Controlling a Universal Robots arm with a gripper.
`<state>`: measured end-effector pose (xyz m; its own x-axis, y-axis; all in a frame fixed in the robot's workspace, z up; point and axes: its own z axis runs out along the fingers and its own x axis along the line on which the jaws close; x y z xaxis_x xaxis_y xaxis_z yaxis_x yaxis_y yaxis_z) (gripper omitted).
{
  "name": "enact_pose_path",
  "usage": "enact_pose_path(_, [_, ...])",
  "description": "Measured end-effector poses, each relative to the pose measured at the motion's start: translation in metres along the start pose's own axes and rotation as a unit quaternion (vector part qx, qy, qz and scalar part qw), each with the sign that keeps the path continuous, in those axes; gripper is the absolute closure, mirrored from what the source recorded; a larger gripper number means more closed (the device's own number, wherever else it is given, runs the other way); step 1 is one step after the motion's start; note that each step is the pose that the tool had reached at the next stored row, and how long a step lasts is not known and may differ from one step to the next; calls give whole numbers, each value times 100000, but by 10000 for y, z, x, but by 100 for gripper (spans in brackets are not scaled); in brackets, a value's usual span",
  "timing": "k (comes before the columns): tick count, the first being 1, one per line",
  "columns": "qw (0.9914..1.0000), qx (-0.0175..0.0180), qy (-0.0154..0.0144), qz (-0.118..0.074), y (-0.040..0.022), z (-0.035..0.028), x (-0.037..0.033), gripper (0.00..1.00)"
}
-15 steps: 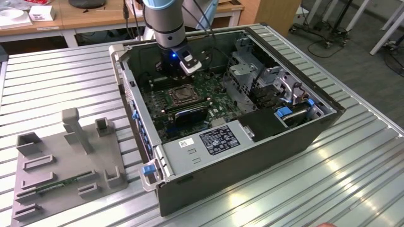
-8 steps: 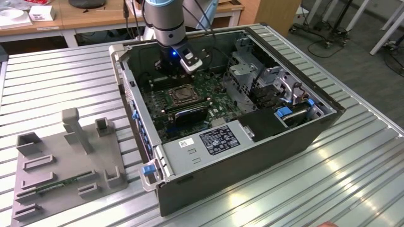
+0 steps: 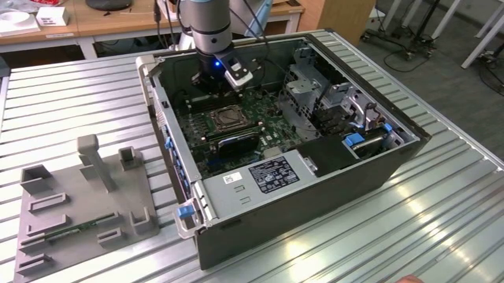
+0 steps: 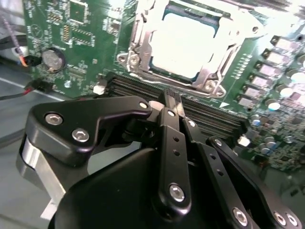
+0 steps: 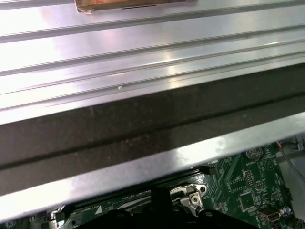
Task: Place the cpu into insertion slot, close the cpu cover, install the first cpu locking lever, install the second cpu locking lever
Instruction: 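Install the first cpu locking lever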
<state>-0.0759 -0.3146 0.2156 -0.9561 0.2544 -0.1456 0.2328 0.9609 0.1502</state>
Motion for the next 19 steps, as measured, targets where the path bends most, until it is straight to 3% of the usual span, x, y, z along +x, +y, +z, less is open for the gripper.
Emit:
enact_pose_path(2, [99997,436,439,-345,0,1,0,90])
enact_pose_path(6, [99974,686,1350,-1676,0,0,0,90])
enact_pose_path(11, [99879,648,2505,-4188,0,0,0,90])
enact_pose_path(15, [99734,450,3252,-6505,0,1,0,90])
enact_pose_path(16, [99700,474,3403,-6940,0,2,0,90])
enact_pose_path(17, [99685,734,3497,-7078,0,2,0,90])
enact_pose_path(19, [99680,844,3521,-7120,0,1,0,90])
